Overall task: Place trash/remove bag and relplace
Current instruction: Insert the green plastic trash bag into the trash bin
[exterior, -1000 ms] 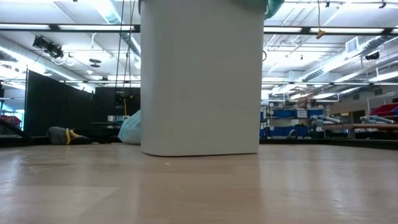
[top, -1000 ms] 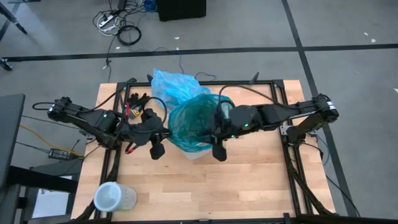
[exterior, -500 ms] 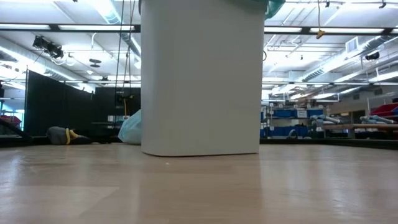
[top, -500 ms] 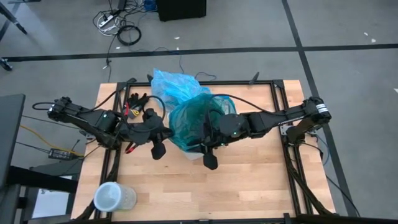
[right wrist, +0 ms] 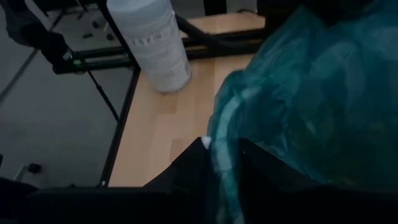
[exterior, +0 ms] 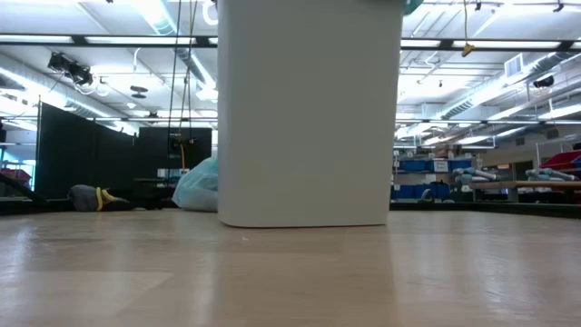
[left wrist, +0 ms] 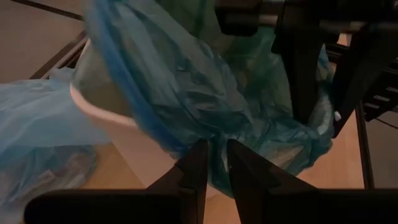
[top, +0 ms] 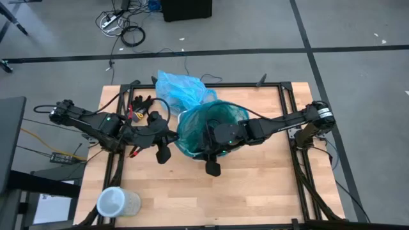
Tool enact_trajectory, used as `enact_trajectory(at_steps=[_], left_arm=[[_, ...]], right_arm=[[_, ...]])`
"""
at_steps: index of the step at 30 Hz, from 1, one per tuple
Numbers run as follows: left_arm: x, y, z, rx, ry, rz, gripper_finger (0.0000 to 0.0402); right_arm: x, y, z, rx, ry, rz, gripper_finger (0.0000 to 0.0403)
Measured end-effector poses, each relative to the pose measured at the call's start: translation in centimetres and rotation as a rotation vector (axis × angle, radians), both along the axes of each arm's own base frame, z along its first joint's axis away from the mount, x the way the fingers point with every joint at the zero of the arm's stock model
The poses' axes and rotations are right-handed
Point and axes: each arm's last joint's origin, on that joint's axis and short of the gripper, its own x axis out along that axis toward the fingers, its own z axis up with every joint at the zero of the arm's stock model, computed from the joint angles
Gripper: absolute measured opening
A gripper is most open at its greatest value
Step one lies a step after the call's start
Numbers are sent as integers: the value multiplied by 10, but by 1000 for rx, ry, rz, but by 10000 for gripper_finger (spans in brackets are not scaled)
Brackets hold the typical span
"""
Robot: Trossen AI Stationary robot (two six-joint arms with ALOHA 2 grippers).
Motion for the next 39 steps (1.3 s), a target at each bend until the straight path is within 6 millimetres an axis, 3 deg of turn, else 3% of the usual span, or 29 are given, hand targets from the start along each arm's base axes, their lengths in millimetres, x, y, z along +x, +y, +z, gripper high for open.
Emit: enact_trajectory(at_steps=[7,12,19,28,39], left_arm=[[-5,2,19,6,-55,-18,70],[-7,3,28,93,-62,-54,70],[-10,9,44,251,-129,24,70],[24,7,10,346,106,-40,54],[0,20,10,440,176,174,49]], right_arm=[[-1,0,-1,1,16,6,79],[-2,0,-2,6,28,11,75],[-2,1,-2,7,28,12,74],[-2,1,-2,10,26,10,73],[-2,1,-2,28,35,2,70]])
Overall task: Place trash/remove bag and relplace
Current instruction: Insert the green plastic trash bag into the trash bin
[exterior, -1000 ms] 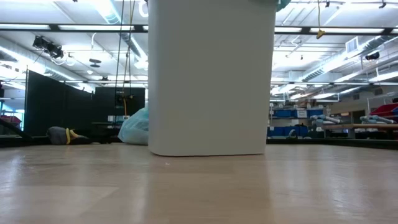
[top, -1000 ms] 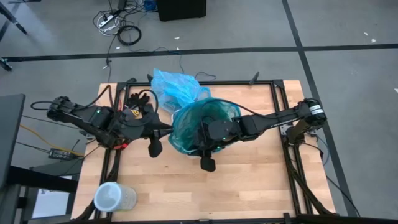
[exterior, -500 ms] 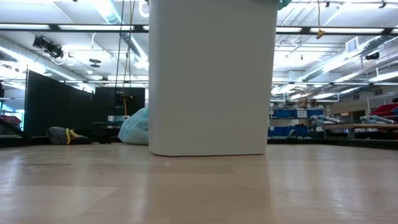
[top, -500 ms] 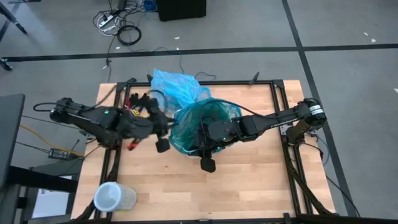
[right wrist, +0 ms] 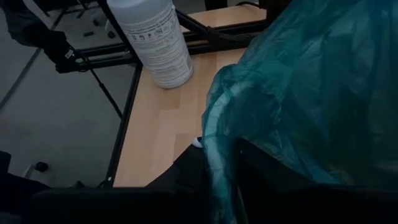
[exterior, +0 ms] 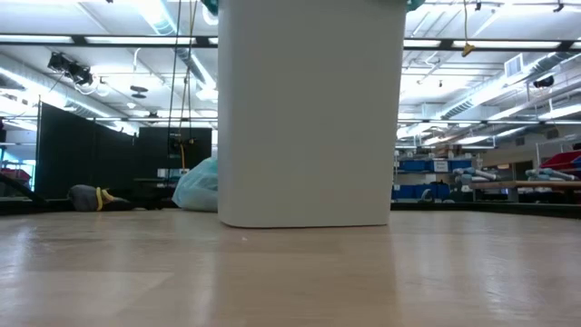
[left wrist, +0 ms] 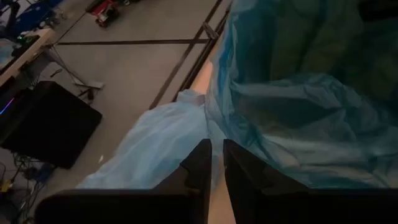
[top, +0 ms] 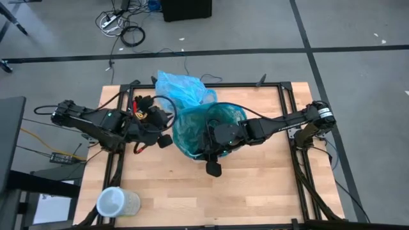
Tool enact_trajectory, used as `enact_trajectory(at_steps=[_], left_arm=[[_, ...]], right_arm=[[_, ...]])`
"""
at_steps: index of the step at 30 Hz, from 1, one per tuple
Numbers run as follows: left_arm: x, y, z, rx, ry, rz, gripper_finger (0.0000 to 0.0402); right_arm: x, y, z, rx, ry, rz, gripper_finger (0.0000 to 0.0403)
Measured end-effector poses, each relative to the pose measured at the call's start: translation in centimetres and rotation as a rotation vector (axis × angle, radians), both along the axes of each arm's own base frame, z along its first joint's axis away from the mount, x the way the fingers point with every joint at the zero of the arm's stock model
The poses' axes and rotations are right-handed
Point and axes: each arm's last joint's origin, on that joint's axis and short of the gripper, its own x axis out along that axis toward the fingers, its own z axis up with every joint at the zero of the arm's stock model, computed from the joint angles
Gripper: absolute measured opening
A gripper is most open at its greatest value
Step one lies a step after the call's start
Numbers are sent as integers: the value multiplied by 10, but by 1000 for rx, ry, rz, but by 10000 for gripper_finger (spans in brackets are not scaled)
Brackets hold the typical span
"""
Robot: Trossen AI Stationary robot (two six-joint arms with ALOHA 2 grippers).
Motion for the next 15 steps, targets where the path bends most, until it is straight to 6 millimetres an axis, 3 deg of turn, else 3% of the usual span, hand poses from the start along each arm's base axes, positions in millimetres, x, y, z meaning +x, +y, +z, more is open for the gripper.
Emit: enact_trajectory(at_steps=[10,15], left_arm=[[1,0,-5,-3,25,-4,49],[-12,-2,24,9,-66,-2,49]], right_arm=[[0,-2,0,-1,4,-6,69],[0,-2,0,-2,7,-6,69]])
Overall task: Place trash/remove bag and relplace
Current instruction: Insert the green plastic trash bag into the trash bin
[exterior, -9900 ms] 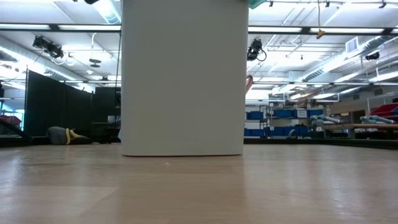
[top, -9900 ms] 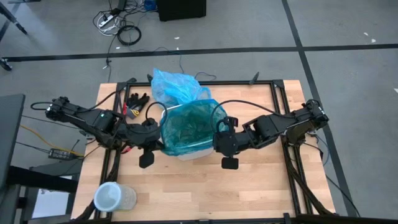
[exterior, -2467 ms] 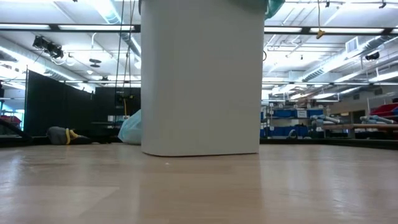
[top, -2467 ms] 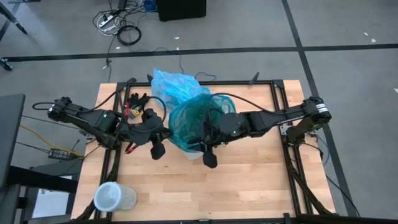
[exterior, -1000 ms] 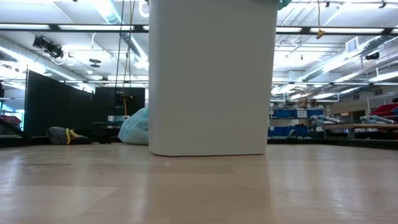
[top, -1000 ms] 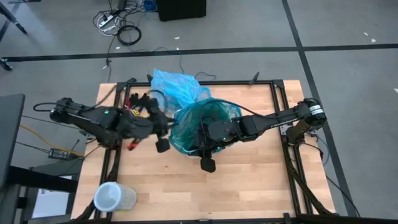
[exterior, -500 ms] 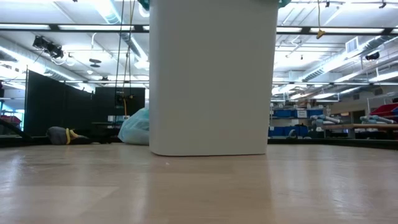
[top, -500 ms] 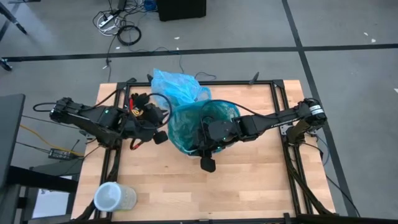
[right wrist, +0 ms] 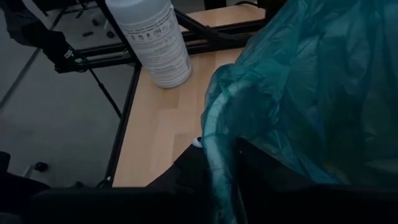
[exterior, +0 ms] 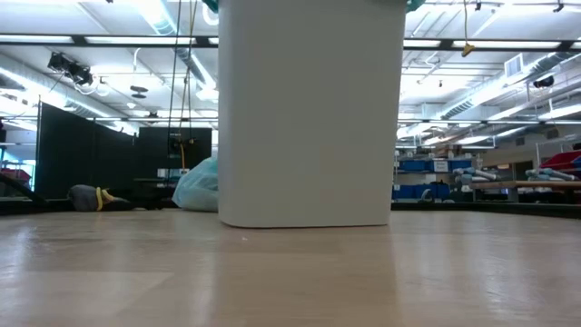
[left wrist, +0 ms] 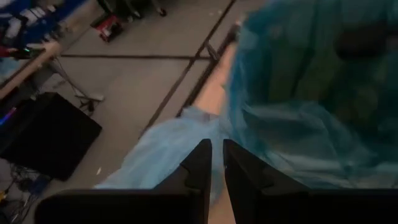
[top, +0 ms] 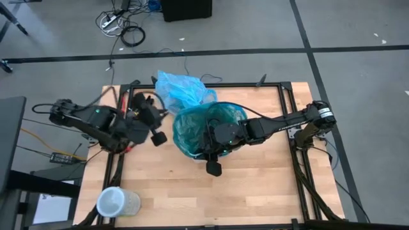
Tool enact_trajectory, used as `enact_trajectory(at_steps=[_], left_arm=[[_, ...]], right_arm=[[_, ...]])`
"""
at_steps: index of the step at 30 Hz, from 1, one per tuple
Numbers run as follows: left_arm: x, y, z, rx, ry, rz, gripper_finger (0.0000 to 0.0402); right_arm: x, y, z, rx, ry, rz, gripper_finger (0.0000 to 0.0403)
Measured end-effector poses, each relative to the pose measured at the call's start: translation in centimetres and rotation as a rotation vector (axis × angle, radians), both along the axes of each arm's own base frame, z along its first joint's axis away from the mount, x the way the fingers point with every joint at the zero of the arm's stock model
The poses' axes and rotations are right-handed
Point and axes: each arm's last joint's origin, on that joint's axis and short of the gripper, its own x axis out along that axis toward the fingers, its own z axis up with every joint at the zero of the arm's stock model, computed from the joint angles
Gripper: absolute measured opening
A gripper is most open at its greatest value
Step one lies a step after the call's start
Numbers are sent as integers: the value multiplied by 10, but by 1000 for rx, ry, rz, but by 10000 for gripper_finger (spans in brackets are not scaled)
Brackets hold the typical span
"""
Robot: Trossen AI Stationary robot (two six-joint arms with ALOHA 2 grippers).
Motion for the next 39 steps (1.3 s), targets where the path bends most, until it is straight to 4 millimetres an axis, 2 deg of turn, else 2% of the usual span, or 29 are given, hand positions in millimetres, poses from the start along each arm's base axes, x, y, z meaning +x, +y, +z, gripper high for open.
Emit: enact_trajectory(at_steps=[3,7,15,25,34,39], left_arm=[[-8,3,12,-29,-55,20,49],[-2,4,13,-160,-93,-27,50],[23,-8,2,-143,-32,-116,50],[37,0,-27,-46,218,-30,50],[33,6,-21,7,164,43,50],[47,7,-38,-6,134,49,50]], right_arm=[[0,0,0,0,0,-1,70],[0,-1,0,0,0,-3,68],[1,-4,0,-1,0,-8,68],[1,-3,0,2,1,-1,67],[1,-3,0,11,5,15,66],[1,-3,0,11,4,15,67]])
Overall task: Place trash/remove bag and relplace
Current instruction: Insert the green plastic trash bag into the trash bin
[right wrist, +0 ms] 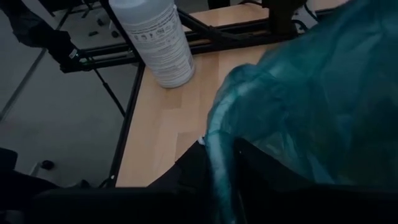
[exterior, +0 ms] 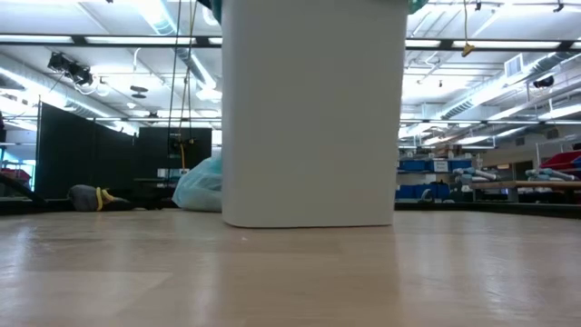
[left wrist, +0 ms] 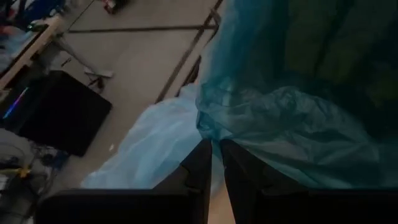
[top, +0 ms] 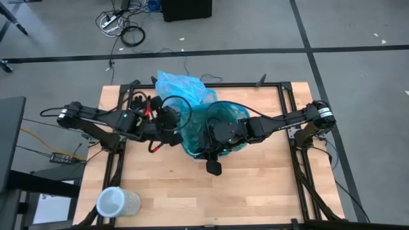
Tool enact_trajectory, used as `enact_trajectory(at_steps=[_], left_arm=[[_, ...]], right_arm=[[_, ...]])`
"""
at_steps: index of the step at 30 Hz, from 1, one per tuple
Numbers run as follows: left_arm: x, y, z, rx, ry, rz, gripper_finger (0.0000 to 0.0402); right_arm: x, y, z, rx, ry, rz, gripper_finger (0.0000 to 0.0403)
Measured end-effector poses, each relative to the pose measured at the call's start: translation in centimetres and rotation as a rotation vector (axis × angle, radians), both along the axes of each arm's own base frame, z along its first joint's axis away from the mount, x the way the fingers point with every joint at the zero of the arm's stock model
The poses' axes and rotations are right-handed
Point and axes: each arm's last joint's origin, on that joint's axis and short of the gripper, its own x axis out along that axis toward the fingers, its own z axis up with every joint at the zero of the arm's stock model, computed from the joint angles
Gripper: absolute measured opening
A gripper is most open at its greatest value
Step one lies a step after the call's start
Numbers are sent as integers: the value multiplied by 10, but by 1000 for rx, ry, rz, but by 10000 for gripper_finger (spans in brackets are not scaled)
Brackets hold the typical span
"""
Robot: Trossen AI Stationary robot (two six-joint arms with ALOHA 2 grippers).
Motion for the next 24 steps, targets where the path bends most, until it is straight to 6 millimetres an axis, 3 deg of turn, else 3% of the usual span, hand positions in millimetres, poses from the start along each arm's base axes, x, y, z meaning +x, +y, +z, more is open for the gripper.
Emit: enact_trajectory(at_steps=[7,12,21,24], left_arm=[[3,-3,-17,-55,40,-40,50],[3,-3,-17,-74,38,-37,50],[4,-4,-15,-87,11,-33,50],[4,-4,-15,-88,5,-33,50]], right_arm=[[-1,0,3,20,-1,7,67],[-8,0,32,67,-77,50,65],[-54,-13,77,-31,-109,45,63],[-56,-10,74,0,-61,47,64]])
